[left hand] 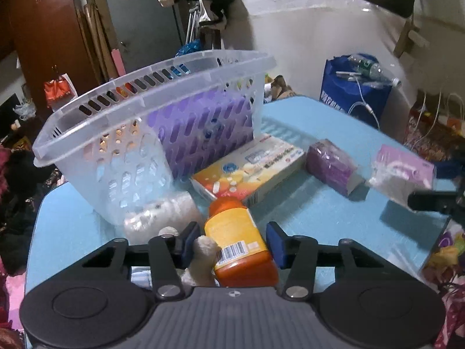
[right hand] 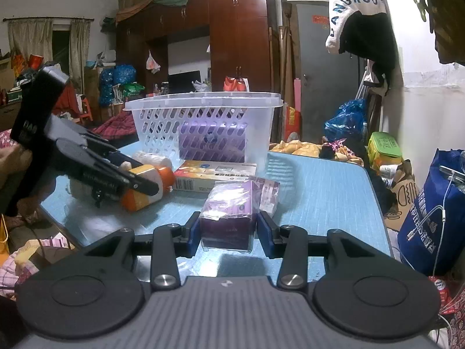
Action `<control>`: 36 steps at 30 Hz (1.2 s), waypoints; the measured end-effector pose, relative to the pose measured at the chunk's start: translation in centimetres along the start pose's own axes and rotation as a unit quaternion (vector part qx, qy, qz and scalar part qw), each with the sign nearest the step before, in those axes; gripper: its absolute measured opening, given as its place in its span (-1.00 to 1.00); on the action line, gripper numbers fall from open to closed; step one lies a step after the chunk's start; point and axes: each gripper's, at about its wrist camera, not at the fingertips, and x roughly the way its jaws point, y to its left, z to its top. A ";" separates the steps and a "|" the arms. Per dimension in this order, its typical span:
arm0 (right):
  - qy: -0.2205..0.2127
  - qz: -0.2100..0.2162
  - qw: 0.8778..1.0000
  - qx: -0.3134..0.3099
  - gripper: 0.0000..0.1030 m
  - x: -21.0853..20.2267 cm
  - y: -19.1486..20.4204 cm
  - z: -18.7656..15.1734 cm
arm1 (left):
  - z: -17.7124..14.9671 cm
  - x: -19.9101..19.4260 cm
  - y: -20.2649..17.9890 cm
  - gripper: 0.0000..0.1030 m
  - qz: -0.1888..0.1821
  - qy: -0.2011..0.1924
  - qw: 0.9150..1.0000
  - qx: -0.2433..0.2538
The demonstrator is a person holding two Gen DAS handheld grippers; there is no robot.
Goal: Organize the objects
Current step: 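Carry the orange bottle with the left gripper while the right carries the purple packet toward the basket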
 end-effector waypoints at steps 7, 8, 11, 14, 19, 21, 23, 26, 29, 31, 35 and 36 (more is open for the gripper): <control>0.002 0.002 1.000 0.006 -0.14 0.0 -0.2 0.1 | 0.4 0.8 0.5 0.09 -0.019 0.020 1.000 -0.007; 0.002 0.003 1.000 0.005 -0.14 0.0 -0.2 0.1 | 0.7 0.8 0.5 0.12 -0.022 0.025 0.999 -0.004; 0.004 0.005 1.000 0.004 -0.14 0.0 -0.2 0.0 | 1.5 0.9 0.1 0.27 -0.022 0.041 0.999 0.021; 0.006 0.005 1.000 0.003 -0.14 0.0 -0.3 0.0 | 2.4 1.0 -0.8 0.35 0.001 0.050 0.998 0.047; 0.005 0.005 1.000 0.003 -0.14 0.0 -0.3 0.0 | 2.8 1.7 -2.0 0.40 0.008 0.071 0.995 0.070; 0.004 0.004 1.000 0.003 -0.14 -0.1 -0.3 0.0 | 2.6 2.0 -2.2 0.14 0.002 0.077 0.995 0.068; 0.002 0.003 1.000 0.004 -0.14 -0.1 -0.4 0.0 | 2.3 2.2 -2.5 -0.06 0.009 0.078 0.994 0.074; 0.002 0.003 1.000 0.004 -0.14 -0.1 -0.5 0.0 | 2.1 2.2 -2.8 -0.07 0.015 0.075 0.994 0.082; 0.002 0.003 1.000 0.004 -0.14 -0.1 -0.5 0.1 | 1.9 1.9 -3.0 -0.08 0.016 0.066 0.994 0.084; 0.000 0.003 1.000 0.005 -0.14 -0.1 -0.5 0.1 | 2.1 1.5 -2.8 -0.08 0.011 0.056 0.995 0.077; -0.011 0.006 1.000 0.003 -0.14 -0.5 -0.2 1.2 | 3.5 -0.6 -2.2 -0.08 0.002 0.017 0.998 0.058; -0.016 0.007 1.000 -0.001 -0.14 -0.7 0.0 1.8 | 4.0 -1.2 -2.0 -0.08 -0.001 0.007 0.999 0.054</control>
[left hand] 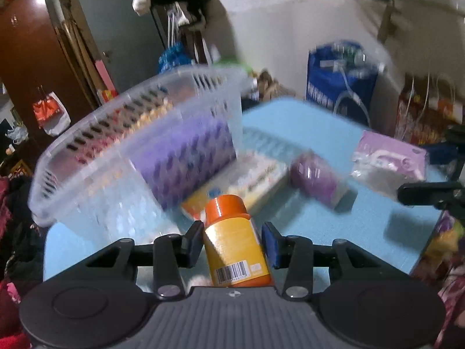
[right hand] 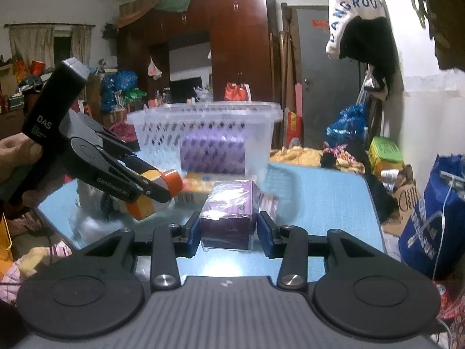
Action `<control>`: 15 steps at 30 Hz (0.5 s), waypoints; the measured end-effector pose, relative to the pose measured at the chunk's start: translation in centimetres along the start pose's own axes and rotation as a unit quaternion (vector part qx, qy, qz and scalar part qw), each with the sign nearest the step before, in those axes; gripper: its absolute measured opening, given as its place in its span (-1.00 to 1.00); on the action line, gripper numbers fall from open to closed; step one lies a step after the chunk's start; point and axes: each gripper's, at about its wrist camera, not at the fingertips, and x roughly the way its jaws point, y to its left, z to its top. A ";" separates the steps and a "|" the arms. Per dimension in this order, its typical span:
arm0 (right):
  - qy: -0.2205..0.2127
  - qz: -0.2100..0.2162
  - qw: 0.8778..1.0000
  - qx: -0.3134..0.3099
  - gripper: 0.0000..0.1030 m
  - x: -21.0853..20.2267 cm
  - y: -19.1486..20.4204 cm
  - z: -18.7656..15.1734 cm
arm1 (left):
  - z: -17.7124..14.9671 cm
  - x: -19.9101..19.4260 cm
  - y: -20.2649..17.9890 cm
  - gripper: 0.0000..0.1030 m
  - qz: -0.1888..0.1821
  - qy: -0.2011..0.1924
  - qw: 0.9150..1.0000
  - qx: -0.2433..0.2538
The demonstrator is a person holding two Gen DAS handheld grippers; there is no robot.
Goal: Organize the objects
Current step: 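Carry the orange bottle with the left gripper while the right carries the purple packet toward the basket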
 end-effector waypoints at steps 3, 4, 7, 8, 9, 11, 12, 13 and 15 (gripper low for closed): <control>-0.027 -0.003 1.000 -0.013 -0.14 -0.6 0.4 2.4 | 2.1 -2.6 1.1 -0.08 -0.008 -0.041 0.999 -0.019; -0.041 -0.001 0.999 -0.018 -0.14 -0.8 0.5 3.8 | 2.9 -3.4 1.6 -0.08 -0.007 -0.056 0.998 -0.025; -0.067 -0.008 0.997 -0.038 -0.14 0.1 1.2 7.9 | 5.7 -5.8 3.8 -0.08 -0.002 -0.099 0.994 -0.049; -0.072 -0.017 0.996 -0.050 -0.15 0.8 1.5 9.1 | 6.6 -6.1 4.8 -0.08 0.004 -0.108 0.992 -0.061; -0.070 -0.028 0.995 -0.060 -0.15 2.1 1.8 10.8 | 7.5 -6.2 6.0 -0.08 0.012 -0.115 0.991 -0.073; -0.055 -0.024 0.996 -0.060 -0.15 4.8 1.8 13.1 | 9.0 -5.0 8.3 -0.08 0.040 -0.113 0.988 -0.098; -0.039 -0.030 0.997 -0.062 -0.15 6.8 1.8 14.4 | 9.5 -4.2 9.2 -0.08 0.053 -0.108 0.987 -0.105; -0.024 -0.043 0.997 -0.063 -0.15 8.8 1.8 15.4 | 9.7 -3.1 10.3 -0.08 0.065 -0.100 0.987 -0.111; 0.018 -0.060 0.996 -0.061 -0.15 12.8 1.4 16.5 | 9.8 -0.2 12.8 -0.09 0.085 -0.069 0.984 -0.140</control>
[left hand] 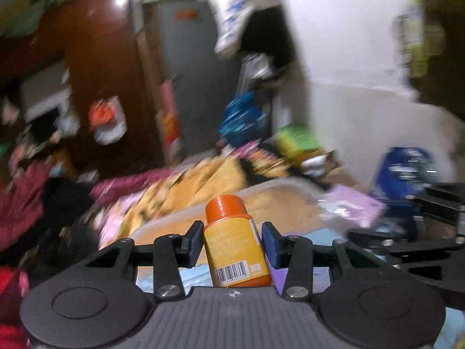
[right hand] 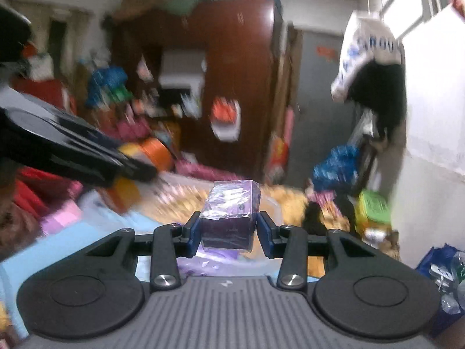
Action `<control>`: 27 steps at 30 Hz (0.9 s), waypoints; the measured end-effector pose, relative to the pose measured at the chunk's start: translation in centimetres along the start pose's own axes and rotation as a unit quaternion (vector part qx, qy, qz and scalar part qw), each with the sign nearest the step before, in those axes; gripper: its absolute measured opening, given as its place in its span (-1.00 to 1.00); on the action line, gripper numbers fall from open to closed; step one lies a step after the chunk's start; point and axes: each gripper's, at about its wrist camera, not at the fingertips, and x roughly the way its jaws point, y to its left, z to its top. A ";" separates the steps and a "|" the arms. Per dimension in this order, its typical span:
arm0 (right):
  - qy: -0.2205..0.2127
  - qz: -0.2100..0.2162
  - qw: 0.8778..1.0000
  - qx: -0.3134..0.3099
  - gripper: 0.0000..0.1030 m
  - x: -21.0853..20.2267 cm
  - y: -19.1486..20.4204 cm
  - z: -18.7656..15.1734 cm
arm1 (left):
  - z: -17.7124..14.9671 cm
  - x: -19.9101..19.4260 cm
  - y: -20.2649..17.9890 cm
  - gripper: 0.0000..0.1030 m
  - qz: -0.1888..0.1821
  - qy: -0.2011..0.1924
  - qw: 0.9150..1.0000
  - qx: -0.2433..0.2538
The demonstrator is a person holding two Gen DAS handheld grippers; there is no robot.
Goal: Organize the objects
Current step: 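Carry the orange bottle with the left gripper while the right carries the purple packet toward the basket, then open the left gripper over the basket while the right releases the purple packet into it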
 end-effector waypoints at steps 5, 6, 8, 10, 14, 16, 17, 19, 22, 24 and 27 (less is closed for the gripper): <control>0.096 -0.037 0.995 -0.008 -0.15 7.5 0.0 0.6 | -1.7 6.9 2.4 -0.09 0.020 0.091 0.996 -0.018; 0.112 -0.041 0.993 -0.011 -0.15 8.5 0.1 0.6 | -2.0 7.4 2.4 -0.09 0.016 0.098 0.995 -0.020; 0.138 -0.046 0.989 -0.007 -0.15 9.9 -0.2 0.3 | -2.3 8.3 2.6 -0.08 0.011 0.108 0.994 -0.026; 0.153 -0.037 0.988 0.003 -0.14 10.8 -0.5 0.0 | -2.6 8.6 2.5 -0.08 0.010 0.115 0.993 -0.017; 0.162 -0.022 0.986 0.030 -0.05 11.2 -1.7 -0.5 | -2.6 7.4 2.4 0.12 0.005 0.101 0.995 -0.013; 0.150 -0.012 0.988 0.038 0.22 10.3 -2.1 -0.6 | -2.8 5.5 2.5 0.31 0.007 0.080 0.996 -0.027; 0.140 -0.009 0.989 0.042 0.36 9.3 -2.0 -0.5 | -3.0 4.1 2.5 0.39 0.011 0.055 0.998 -0.028; 0.101 0.005 0.994 0.049 0.74 6.5 -2.2 -0.3 | -3.8 1.0 2.2 0.58 0.011 0.011 1.000 -0.020; 0.026 0.000 0.999 0.043 1.00 1.0 -2.5 -1.8 | -7.0 -3.8 1.3 0.82 -0.013 -0.036 0.999 -0.008; 0.004 0.009 0.999 0.050 1.00 -2.0 -2.9 -4.1 | -9.9 -5.6 0.5 0.82 -0.023 -0.050 0.998 0.000; 0.003 0.024 0.996 0.086 1.00 -4.7 -3.9 -9.5 | -12.8 -4.8 -0.7 0.82 -0.033 -0.036 0.999 0.008</control>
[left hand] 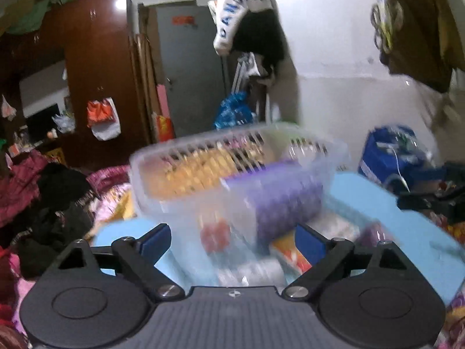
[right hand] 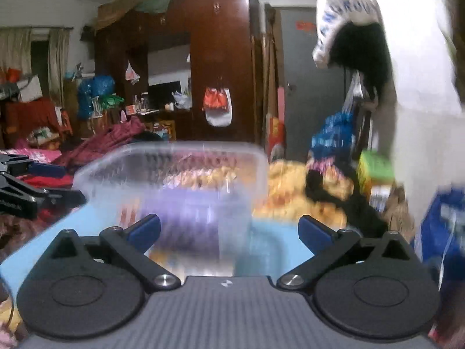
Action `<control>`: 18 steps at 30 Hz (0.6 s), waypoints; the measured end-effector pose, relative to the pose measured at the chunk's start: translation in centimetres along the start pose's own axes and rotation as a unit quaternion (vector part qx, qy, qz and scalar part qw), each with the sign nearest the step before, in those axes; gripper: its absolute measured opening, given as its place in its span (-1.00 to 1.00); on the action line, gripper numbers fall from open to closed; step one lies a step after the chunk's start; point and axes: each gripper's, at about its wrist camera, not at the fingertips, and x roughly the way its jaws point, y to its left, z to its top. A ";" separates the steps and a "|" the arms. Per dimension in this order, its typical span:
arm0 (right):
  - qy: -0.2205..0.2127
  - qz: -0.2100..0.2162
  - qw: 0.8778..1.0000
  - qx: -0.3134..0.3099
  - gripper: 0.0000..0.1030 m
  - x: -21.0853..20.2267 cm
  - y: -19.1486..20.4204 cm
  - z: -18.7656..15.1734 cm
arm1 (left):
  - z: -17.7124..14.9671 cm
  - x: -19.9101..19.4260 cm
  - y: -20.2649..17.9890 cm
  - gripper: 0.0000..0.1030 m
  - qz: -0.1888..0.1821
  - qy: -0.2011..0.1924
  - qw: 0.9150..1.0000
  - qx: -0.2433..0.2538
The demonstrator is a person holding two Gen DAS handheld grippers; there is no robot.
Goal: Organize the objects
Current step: 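Open the left gripper over the basket while the right releases the purple packet into it, then grasp the white roll with the left gripper while the right grasps another purple packet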
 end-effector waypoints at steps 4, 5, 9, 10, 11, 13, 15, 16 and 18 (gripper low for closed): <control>0.050 0.027 0.995 0.077 1.00 0.6 -2.4 -5.1 | -0.9 4.2 0.2 0.82 -0.011 0.044 0.999 -0.012; 0.056 0.032 0.994 0.092 0.99 1.1 -2.9 -5.7 | -1.1 4.8 -0.2 0.82 -0.011 0.054 0.998 -0.010; 0.083 0.034 0.992 0.092 0.75 2.9 -3.1 -6.2 | -2.0 6.3 -0.9 0.82 0.002 0.084 0.996 0.002; 0.083 0.036 0.992 0.087 0.72 2.8 -2.9 -6.6 | -2.3 6.2 -1.0 0.82 0.003 0.087 0.996 0.000; 0.085 0.037 0.992 0.081 0.66 2.8 -2.7 -6.7 | -2.3 6.1 -0.9 0.82 0.004 0.087 0.996 -0.001; 0.089 0.038 0.992 0.077 0.56 2.9 -2.6 -6.9 | -2.2 6.1 -1.0 0.82 0.008 0.087 0.996 0.002; 0.097 0.033 0.992 0.069 0.38 3.1 -2.5 -7.5 | -2.5 6.0 -1.1 0.71 0.012 0.091 0.996 0.004; 0.094 0.031 0.993 0.065 0.35 2.9 -2.5 -7.7 | -2.5 6.1 -1.2 0.68 0.014 0.093 0.996 0.008; 0.091 0.025 0.994 0.056 0.25 2.8 -2.2 -7.7 | -2.6 6.2 -1.3 0.56 0.019 0.095 0.995 0.018</control>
